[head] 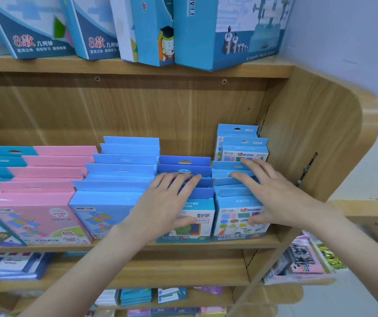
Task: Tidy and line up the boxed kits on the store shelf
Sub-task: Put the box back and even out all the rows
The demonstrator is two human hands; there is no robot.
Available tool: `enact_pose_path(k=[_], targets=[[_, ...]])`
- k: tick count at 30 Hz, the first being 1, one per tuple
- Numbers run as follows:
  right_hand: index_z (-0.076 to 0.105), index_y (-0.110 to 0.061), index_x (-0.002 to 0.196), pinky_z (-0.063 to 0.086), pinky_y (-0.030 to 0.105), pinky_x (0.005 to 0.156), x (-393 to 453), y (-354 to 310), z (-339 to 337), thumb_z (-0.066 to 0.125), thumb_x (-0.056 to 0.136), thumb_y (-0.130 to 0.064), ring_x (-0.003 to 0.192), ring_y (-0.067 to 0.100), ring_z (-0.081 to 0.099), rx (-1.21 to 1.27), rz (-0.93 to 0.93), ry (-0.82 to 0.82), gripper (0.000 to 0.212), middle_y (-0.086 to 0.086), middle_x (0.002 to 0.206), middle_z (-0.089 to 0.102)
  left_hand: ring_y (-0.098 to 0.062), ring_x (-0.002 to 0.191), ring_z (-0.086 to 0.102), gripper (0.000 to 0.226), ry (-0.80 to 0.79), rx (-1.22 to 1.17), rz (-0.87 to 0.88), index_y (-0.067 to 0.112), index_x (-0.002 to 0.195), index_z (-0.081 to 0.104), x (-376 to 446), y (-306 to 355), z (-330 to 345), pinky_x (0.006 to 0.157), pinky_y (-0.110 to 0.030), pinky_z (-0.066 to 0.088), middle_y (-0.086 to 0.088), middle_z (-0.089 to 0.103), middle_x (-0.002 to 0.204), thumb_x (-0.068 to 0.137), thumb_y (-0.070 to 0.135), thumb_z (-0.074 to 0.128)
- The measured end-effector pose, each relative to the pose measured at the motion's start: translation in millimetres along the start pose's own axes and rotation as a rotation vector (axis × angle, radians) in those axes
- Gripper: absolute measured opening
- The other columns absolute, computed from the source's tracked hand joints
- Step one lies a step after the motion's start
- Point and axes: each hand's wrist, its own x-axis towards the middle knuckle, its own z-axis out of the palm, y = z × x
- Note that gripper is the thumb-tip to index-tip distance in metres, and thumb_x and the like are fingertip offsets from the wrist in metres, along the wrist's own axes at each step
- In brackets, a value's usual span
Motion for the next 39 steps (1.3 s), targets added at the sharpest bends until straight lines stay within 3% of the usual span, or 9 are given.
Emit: enact_pose_path(k=[6, 10, 15, 17, 20, 24, 29, 34, 39], targets=[[-0.012, -0.029, 0.144, 0.008, 0.044, 0.115, 4.5, -7.3, 0.5, 0.065, 0.076, -0.051, 0.14, 0.029, -0.017, -0.013, 0.046, -0.003, 0.105, 0.005, 0.152, -0.022, -0.027, 0.098, 0.06, 0.091, -0.015, -0.031, -0.009, 0.011, 0.129, 0.038, 1.1, 0.3, -1.0, 0.087, -0.038, 0.047, -0.009, 0.062, 0.114, 0.062, 0.063, 0.07], [-0.016, -0.033, 0.143, 0.001, 0.044, 0.116, 1.1, -3.6, -4.6, 0.065, 0.074, -0.056, 0.141, 0.023, -0.019, 0.104, 0.019, -0.047, 0.109, 0.001, 0.153, -0.023, -0.023, 0.11, 0.047, 0.082, -0.041, -0.128, -0.037, 0.009, 0.127, 0.045, 5.0, 1.8, -6.7, 0.097, -0.035, 0.027, -0.008, 0.06, 0.119, 0.071, 0.068, 0.042], [0.015, -0.03, 0.145, 0.022, 0.024, 0.109, -2.9, 12.9, -40.5, 0.049, 0.072, -0.066, 0.135, 0.005, 0.024, 0.608, 0.049, 0.075, 0.088, -0.009, 0.152, 0.021, -0.018, 0.116, 0.043, 0.071, -0.011, -0.347, -0.046, 0.009, 0.125, 0.054, 25.8, 5.0, -21.7, 0.103, -0.026, 0.021, -0.005, 0.057, 0.125, 0.082, 0.063, 0.037], [0.029, -0.024, 0.141, 0.029, 0.023, 0.1, 13.9, 19.9, -46.2, 0.045, 0.086, -0.055, 0.125, 0.007, 0.036, 0.591, 0.11, 0.165, 0.066, -0.005, 0.148, 0.032, -0.017, 0.119, 0.045, 0.07, 0.002, -0.436, -0.067, 0.012, 0.126, 0.054, 38.4, 6.0, -25.6, 0.105, -0.024, 0.02, -0.002, 0.055, 0.128, 0.084, 0.063, 0.03], [0.036, -0.018, 0.137, 0.031, 0.034, 0.104, 58.6, 30.3, -48.2, 0.048, 0.094, -0.03, 0.128, 0.02, 0.038, 0.508, 0.24, 0.224, 0.046, 0.005, 0.142, 0.04, -0.013, 0.124, 0.04, 0.069, -0.034, -0.498, -0.103, 0.016, 0.127, 0.053, 57.4, 5.9, -24.3, 0.107, -0.025, 0.018, 0.004, 0.051, 0.131, 0.085, 0.062, 0.023], [0.042, -0.013, 0.129, 0.038, 0.041, 0.095, 111.9, 46.2, -43.5, 0.043, 0.092, -0.008, 0.112, 0.027, 0.049, 0.32, 0.411, 0.123, 0.037, 0.009, 0.125, 0.052, -0.012, 0.129, 0.032, 0.044, -0.169, -0.472, -0.112, 0.022, 0.129, 0.05, 70.0, 0.4, -11.9, 0.111, -0.029, 0.015, 0.007, 0.043, 0.138, 0.093, 0.047, 0.042], [0.06, -0.003, 0.097, 0.039, 0.032, 0.066, 134.8, 60.9, -29.0, 0.04, 0.087, 0.003, 0.083, 0.024, 0.054, 0.319, 0.31, -0.011, 0.023, 0.015, 0.107, 0.061, -0.014, 0.125, 0.034, 0.032, -0.185, -0.55, -0.133, 0.027, 0.121, 0.056, 70.0, -3.3, -9.2, 0.108, -0.029, 0.017, 0.008, 0.041, 0.136, 0.092, 0.04, 0.05], [0.06, 0.002, 0.094, 0.038, 0.034, 0.068, 131.6, 54.9, -38.9, 0.046, 0.09, -0.005, 0.079, 0.022, 0.051, 0.328, 0.203, -0.055, 0.016, 0.017, 0.101, 0.061, -0.017, 0.121, 0.033, 0.026, -0.193, -0.556, -0.153, 0.025, 0.112, 0.062, 73.2, 0.2, -7.6, 0.103, -0.026, 0.017, 0.007, 0.04, 0.137, 0.092, 0.037, 0.051], [0.059, -0.014, 0.071, 0.037, 0.027, 0.061, 122.9, 39.6, -48.6, 0.056, 0.088, -0.012, 0.069, 0.016, 0.047, 0.311, 0.061, -0.145, 0.017, -0.002, 0.073, 0.053, -0.015, 0.122, 0.033, 0.021, -0.179, -0.582, -0.188, 0.021, 0.098, 0.065, 71.7, 1.9, -4.7, 0.103, -0.029, 0.02, 0.008, 0.04, 0.136, 0.092, 0.037, 0.051]])
